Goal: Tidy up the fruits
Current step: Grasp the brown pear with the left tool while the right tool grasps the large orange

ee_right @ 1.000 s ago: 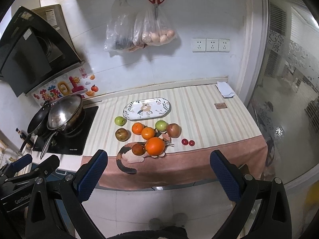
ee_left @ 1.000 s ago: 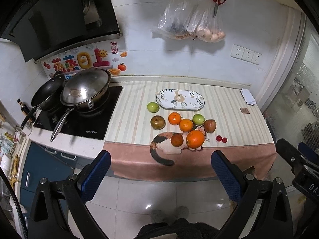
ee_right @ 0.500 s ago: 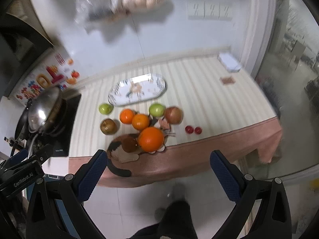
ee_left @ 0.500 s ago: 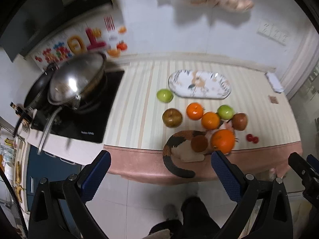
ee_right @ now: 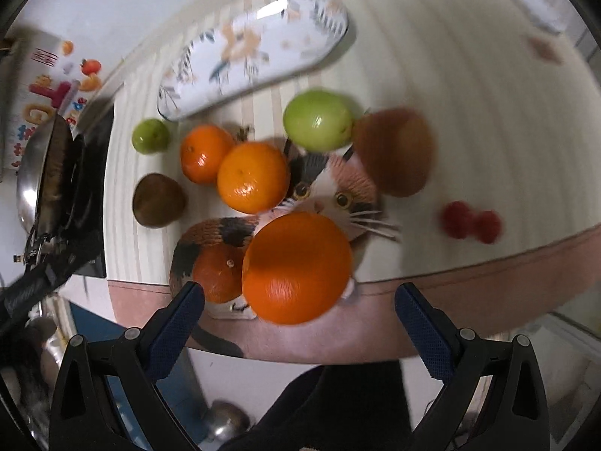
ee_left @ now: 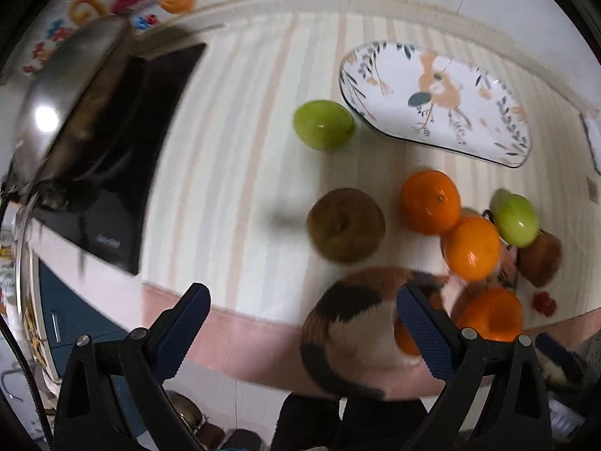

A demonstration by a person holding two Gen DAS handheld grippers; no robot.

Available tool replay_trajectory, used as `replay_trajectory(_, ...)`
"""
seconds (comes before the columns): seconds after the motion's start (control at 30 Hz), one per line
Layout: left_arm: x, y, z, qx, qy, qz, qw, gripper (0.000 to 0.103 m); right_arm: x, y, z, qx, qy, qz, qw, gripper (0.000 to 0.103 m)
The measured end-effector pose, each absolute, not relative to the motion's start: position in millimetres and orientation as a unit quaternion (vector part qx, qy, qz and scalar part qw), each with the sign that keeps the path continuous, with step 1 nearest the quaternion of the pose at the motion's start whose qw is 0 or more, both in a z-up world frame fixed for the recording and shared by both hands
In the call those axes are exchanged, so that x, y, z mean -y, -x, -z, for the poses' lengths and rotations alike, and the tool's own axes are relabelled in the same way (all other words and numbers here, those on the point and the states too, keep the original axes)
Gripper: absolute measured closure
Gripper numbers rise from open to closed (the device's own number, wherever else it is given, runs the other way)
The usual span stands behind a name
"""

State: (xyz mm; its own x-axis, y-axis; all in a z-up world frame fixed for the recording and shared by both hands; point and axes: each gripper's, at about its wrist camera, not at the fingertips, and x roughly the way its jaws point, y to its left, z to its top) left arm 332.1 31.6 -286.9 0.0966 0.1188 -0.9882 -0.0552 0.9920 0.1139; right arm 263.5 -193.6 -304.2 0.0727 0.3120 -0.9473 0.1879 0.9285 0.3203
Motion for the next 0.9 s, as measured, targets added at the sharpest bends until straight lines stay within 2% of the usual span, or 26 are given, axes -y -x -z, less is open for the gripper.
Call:
replay_trajectory(0.2,-31,-372,326,-0.703,-0.003,-0.049,0.709,0.001,179,-278,350,-0.714,-0.171,-0.057,0.677,0.001)
replay_trajectory(0.47,-20,-394,367,-0.731,-0.002,-0.014,0.682,0.003,170,-279,372,-0.728,-0.174,-0.058,0.660,0.007)
replay_trajectory(0.5,-19,-395,371,-0.733,-0.004,-0.011,0.680,0.005,169,-278,374,-0.728,-0.179,-0.058,0.659,0.007)
replay_trajectory(0.57,-18,-397,374,-0.734,0.000,-0.007,0.679,0.022,167,-277,375,-0.730,-0.184,-0.056,0.656,0.007)
replay_trajectory(0.67,-20,-402,378,-0.729,-0.004,-0.010,0.685,0.035,167,-275,375,-0.730,-0.185,-0.056,0.656,0.011)
replay_trajectory(0.7,-20,-404,378,-0.726,-0.008,-0.011,0.688,0.037,166,-274,377,-0.732,-0.188,-0.056,0.653,0.012)
replay_trajectory(0.9,-22,-398,376,-0.722,-0.016,0.000,0.692,0.037,169,-272,384,-0.739,-0.222,-0.057,0.633,0.019)
